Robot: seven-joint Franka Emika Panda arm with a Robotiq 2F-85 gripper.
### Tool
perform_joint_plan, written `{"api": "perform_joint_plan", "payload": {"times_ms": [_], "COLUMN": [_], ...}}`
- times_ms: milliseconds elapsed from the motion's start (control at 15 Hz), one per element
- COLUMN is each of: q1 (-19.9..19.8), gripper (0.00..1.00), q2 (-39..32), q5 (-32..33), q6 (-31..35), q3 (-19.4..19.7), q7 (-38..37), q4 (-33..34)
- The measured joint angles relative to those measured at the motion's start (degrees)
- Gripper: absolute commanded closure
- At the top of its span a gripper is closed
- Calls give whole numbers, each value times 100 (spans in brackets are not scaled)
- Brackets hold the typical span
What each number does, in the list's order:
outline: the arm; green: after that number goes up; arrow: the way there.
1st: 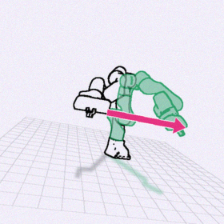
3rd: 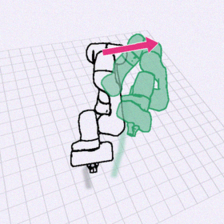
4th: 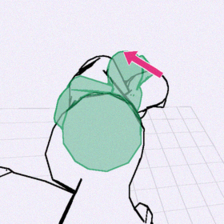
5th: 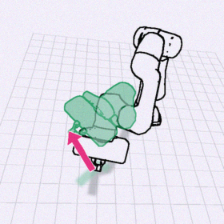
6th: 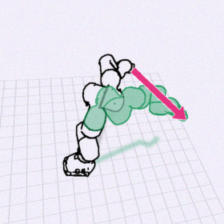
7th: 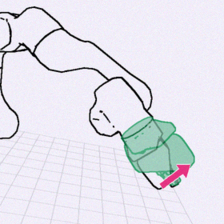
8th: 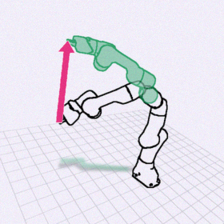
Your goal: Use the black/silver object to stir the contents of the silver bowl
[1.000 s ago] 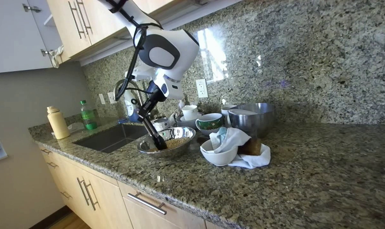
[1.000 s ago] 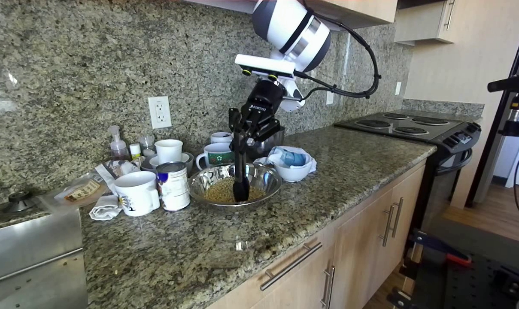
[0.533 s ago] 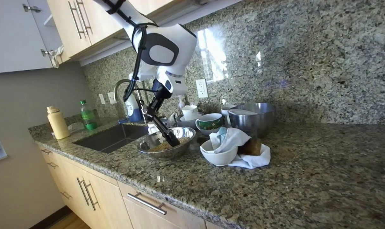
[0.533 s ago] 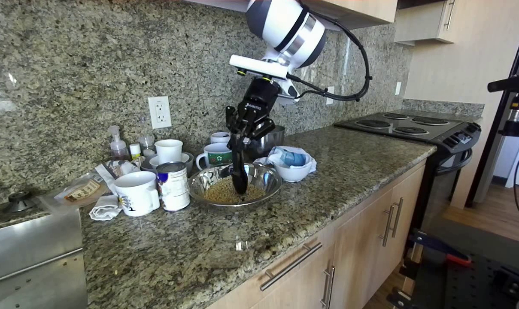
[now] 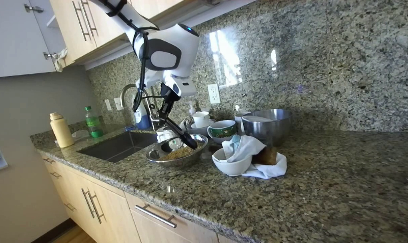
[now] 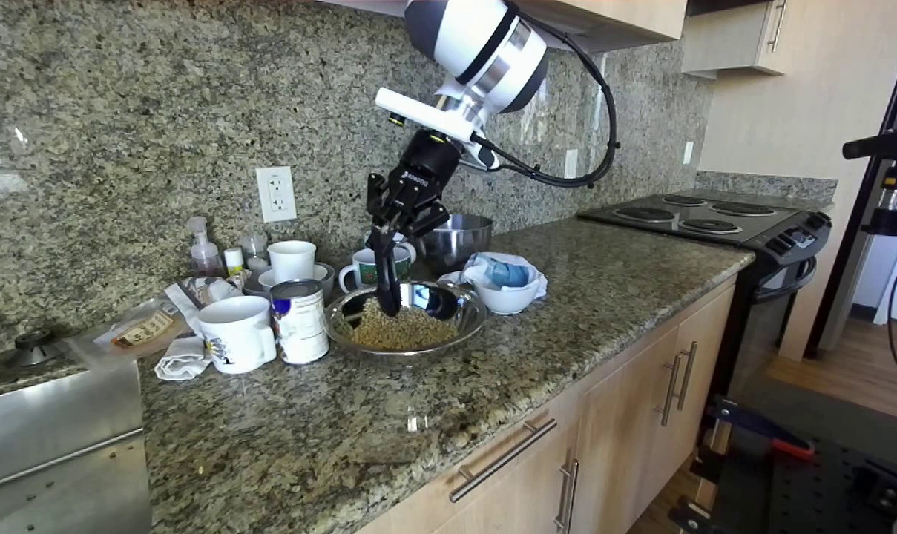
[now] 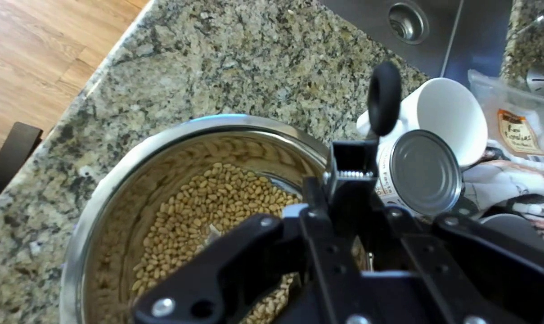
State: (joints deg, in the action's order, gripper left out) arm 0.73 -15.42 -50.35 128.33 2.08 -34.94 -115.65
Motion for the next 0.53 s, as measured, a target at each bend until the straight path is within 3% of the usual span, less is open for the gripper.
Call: {"api": "perform_joint_plan", "payload": {"times_ms": [267,533], "q1": [-12,-78], "gripper": [95,95], "q2": [-133,-292], "q5": [-274,-434], "q6": [-182,-801], "q3": [-23,-23], "q7": [260,394], "q4": [225,476]}}
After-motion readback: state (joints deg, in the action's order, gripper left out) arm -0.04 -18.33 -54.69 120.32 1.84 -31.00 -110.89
